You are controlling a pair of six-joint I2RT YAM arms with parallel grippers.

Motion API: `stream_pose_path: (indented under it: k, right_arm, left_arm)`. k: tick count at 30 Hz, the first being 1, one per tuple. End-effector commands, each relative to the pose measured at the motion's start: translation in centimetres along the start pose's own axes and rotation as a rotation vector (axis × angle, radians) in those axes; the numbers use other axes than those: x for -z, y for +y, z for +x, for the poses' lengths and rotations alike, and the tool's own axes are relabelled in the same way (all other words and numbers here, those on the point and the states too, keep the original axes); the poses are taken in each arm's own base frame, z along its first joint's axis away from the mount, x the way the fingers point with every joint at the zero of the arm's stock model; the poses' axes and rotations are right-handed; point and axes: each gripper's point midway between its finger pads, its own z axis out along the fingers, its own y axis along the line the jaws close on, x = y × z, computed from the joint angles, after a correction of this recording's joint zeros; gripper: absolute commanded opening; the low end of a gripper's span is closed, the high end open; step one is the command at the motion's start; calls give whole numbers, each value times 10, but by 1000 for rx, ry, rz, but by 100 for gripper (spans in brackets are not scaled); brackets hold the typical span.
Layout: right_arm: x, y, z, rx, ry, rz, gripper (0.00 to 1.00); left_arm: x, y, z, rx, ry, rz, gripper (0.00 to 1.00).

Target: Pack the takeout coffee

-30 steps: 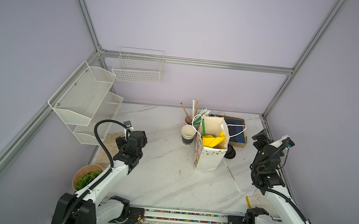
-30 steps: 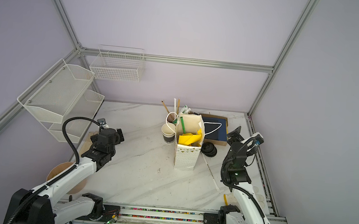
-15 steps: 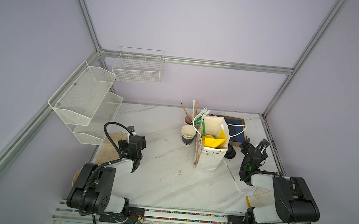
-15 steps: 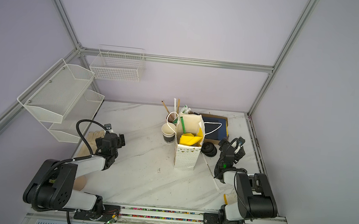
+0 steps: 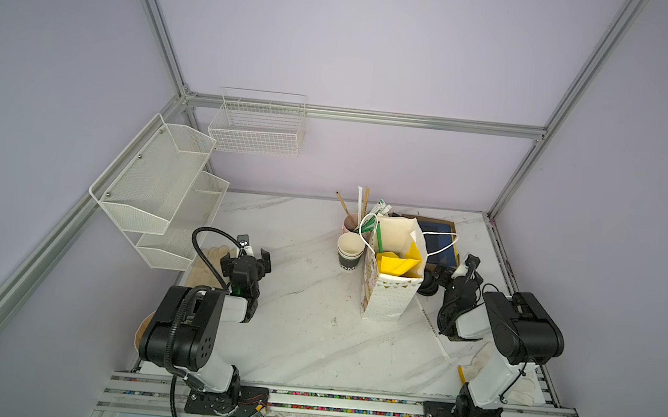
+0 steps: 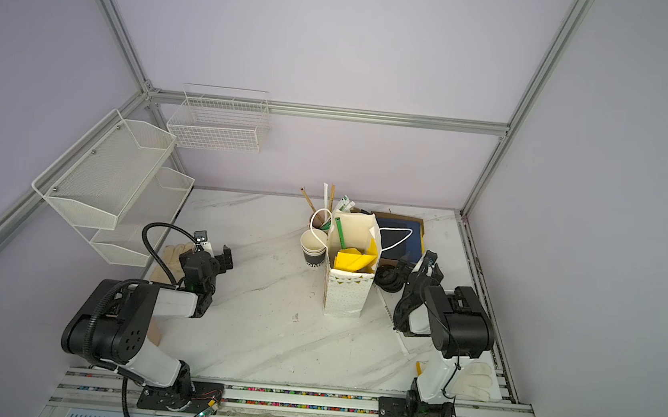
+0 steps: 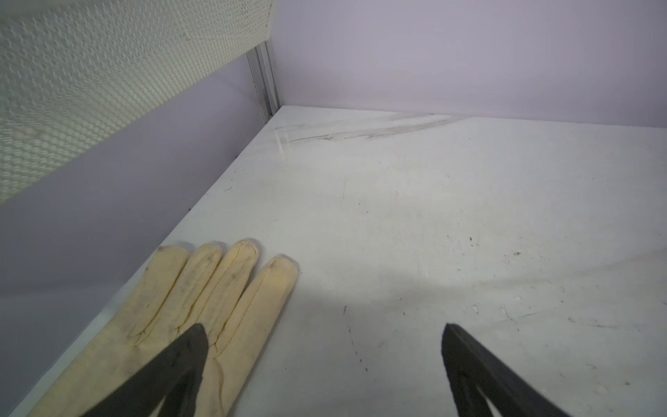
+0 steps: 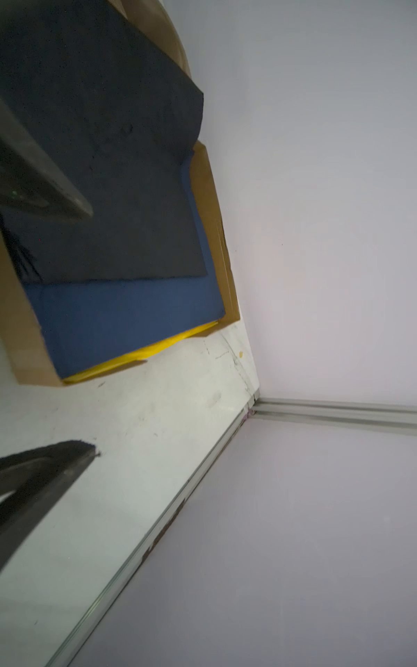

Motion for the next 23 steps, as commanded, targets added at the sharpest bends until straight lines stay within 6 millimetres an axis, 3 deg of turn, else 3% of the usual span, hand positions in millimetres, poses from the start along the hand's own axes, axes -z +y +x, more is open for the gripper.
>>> stream_pose_path:
  k: [1,23]
  right_arm:
    - [-2,5,-16,39,-53,-28,97]
    - [-2,4,-16,44,-48,-14,97]
  left_arm:
    - [4,-1,-14,20,-65,25,100]
    - [6,-1,-14,10,-90,29,100]
